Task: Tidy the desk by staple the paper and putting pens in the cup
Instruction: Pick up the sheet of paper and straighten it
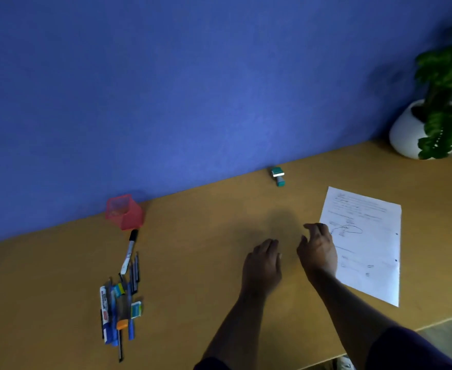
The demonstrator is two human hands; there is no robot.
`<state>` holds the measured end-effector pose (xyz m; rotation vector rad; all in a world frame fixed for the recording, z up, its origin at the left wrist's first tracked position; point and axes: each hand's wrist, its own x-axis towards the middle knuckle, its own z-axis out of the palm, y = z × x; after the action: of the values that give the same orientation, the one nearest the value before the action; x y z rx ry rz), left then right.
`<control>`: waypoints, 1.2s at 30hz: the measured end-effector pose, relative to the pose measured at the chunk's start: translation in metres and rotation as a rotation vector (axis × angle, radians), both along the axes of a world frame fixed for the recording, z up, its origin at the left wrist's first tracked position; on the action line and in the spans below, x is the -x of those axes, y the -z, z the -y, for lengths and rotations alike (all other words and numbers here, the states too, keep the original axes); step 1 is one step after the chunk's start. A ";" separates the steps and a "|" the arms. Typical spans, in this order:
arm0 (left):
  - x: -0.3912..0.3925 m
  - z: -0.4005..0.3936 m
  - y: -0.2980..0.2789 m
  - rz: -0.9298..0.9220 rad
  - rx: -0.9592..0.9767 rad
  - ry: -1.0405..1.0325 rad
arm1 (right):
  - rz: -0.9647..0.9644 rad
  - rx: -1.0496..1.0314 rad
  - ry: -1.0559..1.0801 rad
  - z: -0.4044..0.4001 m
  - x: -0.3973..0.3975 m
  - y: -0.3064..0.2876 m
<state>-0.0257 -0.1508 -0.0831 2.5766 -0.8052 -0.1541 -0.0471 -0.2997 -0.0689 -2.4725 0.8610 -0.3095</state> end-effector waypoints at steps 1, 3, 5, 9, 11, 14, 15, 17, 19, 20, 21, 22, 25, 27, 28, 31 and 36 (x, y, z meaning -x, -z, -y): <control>0.004 0.012 0.000 -0.037 0.009 -0.004 | -0.008 -0.049 0.082 0.010 0.004 -0.001; 0.011 0.033 0.000 -0.104 0.015 -0.026 | -0.032 -0.123 0.231 0.030 0.013 -0.002; 0.016 0.052 0.000 -0.164 0.006 -0.075 | -0.074 -0.141 0.336 0.050 0.024 -0.001; 0.020 0.082 0.002 -0.219 -0.061 -0.170 | -0.185 -0.120 0.478 0.082 0.046 0.004; 0.019 0.096 0.003 -0.220 -0.116 -0.212 | -0.231 -0.117 0.563 0.092 0.055 0.007; 0.019 0.113 0.005 -0.244 -0.154 -0.285 | -0.295 -0.127 0.674 0.100 0.065 0.011; 0.020 0.117 0.005 -0.243 -0.164 -0.302 | -0.314 -0.120 0.690 0.102 0.068 0.012; 0.021 0.124 0.006 -0.233 -0.186 -0.324 | -0.329 -0.104 0.703 0.104 0.069 0.012; 0.022 0.130 0.007 -0.216 -0.208 -0.328 | -0.329 -0.114 0.710 0.106 0.069 0.011; 0.023 0.133 0.008 -0.213 -0.216 -0.327 | -0.325 -0.124 0.712 0.107 0.068 0.010; 0.023 0.135 0.008 -0.212 -0.220 -0.325 | -0.318 -0.129 0.710 0.108 0.067 0.010; 0.023 0.137 0.009 -0.214 -0.220 -0.328 | -0.311 -0.131 0.706 0.110 0.067 0.009; 0.021 0.141 0.009 -0.257 -0.185 -0.370 | -0.311 -0.133 0.698 0.114 0.066 0.008; 0.020 0.142 0.010 -0.301 -0.163 -0.391 | -0.320 -0.137 0.693 0.116 0.066 0.008; 0.021 0.143 0.010 -0.314 -0.159 -0.390 | -0.315 -0.144 0.693 0.118 0.066 0.009; 0.023 0.144 0.013 -0.311 -0.127 -0.375 | -0.291 -0.171 0.678 0.121 0.064 0.010; 0.025 0.142 0.018 -0.277 -0.101 -0.347 | -0.280 -0.202 0.710 0.125 0.064 0.014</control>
<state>-0.0508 -0.2930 -0.1011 2.6609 -0.2509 -0.4418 -0.1106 -0.4247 -0.0833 -1.9719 1.7850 -0.0995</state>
